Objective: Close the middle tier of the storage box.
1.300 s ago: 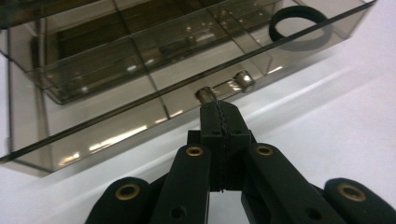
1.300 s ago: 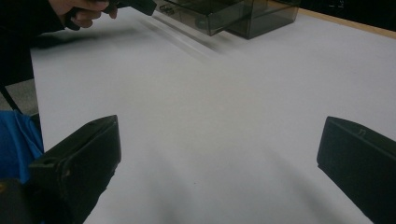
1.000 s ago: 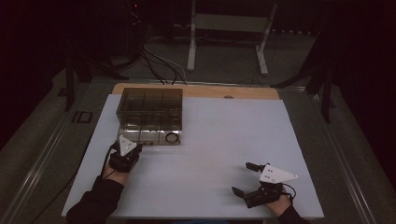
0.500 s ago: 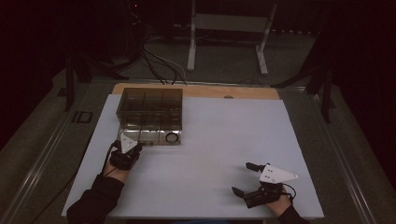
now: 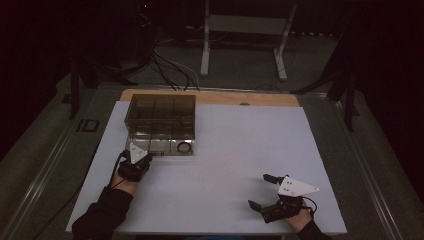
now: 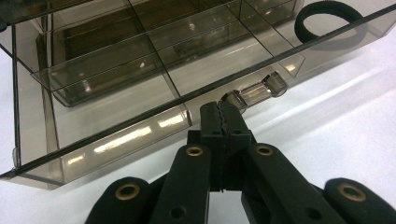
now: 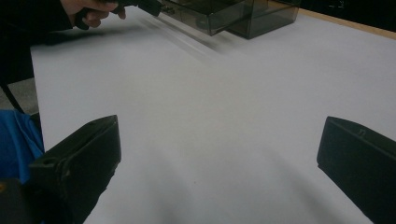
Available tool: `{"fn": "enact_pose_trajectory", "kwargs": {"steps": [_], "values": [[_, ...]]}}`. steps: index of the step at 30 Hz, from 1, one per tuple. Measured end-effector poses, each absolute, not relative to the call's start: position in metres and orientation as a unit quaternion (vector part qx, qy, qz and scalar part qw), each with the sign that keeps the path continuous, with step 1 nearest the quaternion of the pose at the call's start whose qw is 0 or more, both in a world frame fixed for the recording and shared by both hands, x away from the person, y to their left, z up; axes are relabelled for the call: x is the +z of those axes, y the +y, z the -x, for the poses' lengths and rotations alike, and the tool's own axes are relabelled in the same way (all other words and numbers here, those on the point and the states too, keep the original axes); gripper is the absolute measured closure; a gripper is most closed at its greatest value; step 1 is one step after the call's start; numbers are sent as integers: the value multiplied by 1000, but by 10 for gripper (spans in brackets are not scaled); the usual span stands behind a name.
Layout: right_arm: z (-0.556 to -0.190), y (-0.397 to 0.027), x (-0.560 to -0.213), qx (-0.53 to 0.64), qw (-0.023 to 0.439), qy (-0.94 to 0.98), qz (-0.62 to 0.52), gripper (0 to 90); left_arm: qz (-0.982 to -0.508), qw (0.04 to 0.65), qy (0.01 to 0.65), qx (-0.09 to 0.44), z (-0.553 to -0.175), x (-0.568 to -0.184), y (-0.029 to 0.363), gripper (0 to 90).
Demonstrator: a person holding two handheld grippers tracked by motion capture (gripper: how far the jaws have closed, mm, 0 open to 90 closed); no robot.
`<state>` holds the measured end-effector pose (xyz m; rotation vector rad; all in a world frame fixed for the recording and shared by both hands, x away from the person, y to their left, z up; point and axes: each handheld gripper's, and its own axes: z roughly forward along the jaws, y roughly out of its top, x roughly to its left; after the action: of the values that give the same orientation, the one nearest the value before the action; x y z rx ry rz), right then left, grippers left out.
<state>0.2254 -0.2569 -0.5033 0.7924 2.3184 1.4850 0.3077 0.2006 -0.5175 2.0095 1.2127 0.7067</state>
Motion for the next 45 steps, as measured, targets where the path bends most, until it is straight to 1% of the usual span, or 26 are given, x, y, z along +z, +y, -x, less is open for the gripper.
{"fn": "enact_pose_trajectory", "kwargs": {"steps": [45], "values": [[-226, -257, -504, 512, 136, 802, -276, 0, -771, 339, 464, 272, -313, -517, 202, 900]]}}
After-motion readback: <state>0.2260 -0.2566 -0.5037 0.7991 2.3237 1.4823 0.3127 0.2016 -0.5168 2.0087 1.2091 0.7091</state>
